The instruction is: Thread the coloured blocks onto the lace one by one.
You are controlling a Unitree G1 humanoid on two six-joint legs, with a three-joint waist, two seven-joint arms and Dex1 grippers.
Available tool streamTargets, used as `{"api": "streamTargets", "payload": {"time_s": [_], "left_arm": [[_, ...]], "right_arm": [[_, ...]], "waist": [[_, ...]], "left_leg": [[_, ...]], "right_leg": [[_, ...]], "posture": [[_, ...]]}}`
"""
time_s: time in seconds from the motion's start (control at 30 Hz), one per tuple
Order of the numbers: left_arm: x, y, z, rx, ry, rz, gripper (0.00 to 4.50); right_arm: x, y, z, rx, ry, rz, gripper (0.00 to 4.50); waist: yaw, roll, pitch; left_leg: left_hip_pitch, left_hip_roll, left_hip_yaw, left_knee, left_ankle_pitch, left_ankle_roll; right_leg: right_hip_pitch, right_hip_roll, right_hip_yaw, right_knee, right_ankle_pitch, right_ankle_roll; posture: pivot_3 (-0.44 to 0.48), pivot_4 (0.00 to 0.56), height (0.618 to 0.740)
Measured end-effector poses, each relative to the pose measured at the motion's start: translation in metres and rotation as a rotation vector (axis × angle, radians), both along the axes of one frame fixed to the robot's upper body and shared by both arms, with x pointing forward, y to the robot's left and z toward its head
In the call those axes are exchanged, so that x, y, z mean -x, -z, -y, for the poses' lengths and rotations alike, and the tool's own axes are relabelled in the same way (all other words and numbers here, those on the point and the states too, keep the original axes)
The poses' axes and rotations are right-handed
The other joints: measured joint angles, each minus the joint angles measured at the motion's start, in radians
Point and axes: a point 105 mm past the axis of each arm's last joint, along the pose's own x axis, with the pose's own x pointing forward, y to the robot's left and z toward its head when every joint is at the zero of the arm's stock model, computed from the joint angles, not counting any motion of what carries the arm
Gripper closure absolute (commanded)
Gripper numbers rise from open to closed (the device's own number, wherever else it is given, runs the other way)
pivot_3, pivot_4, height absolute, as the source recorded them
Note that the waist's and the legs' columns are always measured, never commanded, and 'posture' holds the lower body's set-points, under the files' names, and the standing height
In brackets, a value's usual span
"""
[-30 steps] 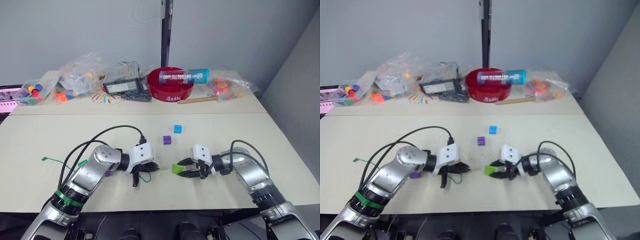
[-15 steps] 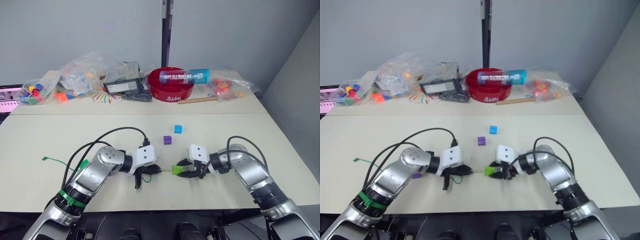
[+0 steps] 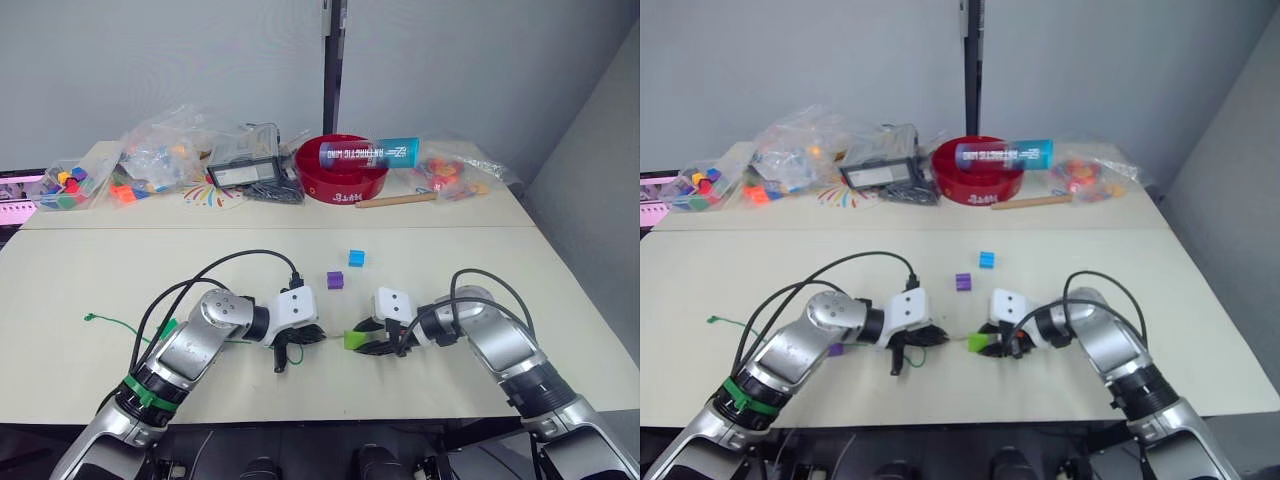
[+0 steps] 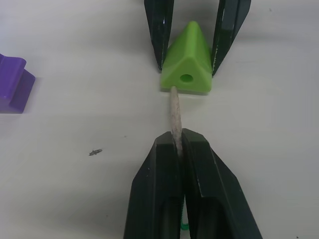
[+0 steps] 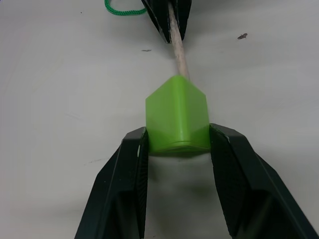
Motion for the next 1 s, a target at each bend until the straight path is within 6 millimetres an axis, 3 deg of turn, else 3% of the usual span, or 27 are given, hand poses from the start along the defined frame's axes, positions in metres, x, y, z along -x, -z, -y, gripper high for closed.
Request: {"api": "streamTargets", "payload": {"time_s": [0.2,0.33,0.67,0.87,1.0], "left_arm": [[-0.006,-0.004,0.007,0.001,0.008,0.013,4.50],[-0.002,-0.009,0.025,0.033,0.069,0.030,4.50],[-0.002,-0.011,0.023,0.017,0.099,0.034,4.50],[-0.006,-0.010,0.001,-0.046,0.041,0.028,4.50],[0.000,-0.014,-0.001,-0.064,0.030,0.024,4.50]], "right_arm": [[0.000,-0.001,0.000,0.013,0.007,-0.001,3.18],[0.001,-0.001,-0.005,0.015,0.002,0.003,3.18],[0.001,-0.001,-0.007,0.016,0.020,-0.004,3.18],[0.001,-0.001,-0.006,0.021,0.022,0.002,3.18],[0.001,-0.001,-0.005,0.026,0.023,0.004,3.18]], "waist": [[0.002,0.000,0.000],[-0.001,0.000,0.000],[-0.004,0.001,-0.001],[-0.004,0.001,-0.001],[-0.001,0.001,-0.001]], "left_leg": [[0.000,0.000,0.000,0.000,0.000,0.000],[0.000,0.000,0.000,0.001,0.000,0.000],[0.000,0.000,0.000,0.001,0.000,0.000],[0.000,0.000,-0.001,0.001,0.000,0.000],[0.000,0.000,0.000,0.001,0.000,0.000]], "right_leg": [[0.000,0.000,0.000,0.000,0.000,0.000],[0.000,0.000,0.000,0.000,0.000,0.000],[0.000,0.001,0.000,0.001,0.000,0.000],[0.000,0.001,0.000,0.001,0.000,0.000],[0.000,0.001,0.000,0.000,0.000,0.000]], "posture": [[0.000,0.150,0.731],[0.000,0.150,0.731],[0.000,0.150,0.731],[0.000,0.150,0.731],[0.000,0.150,0.731]]}}
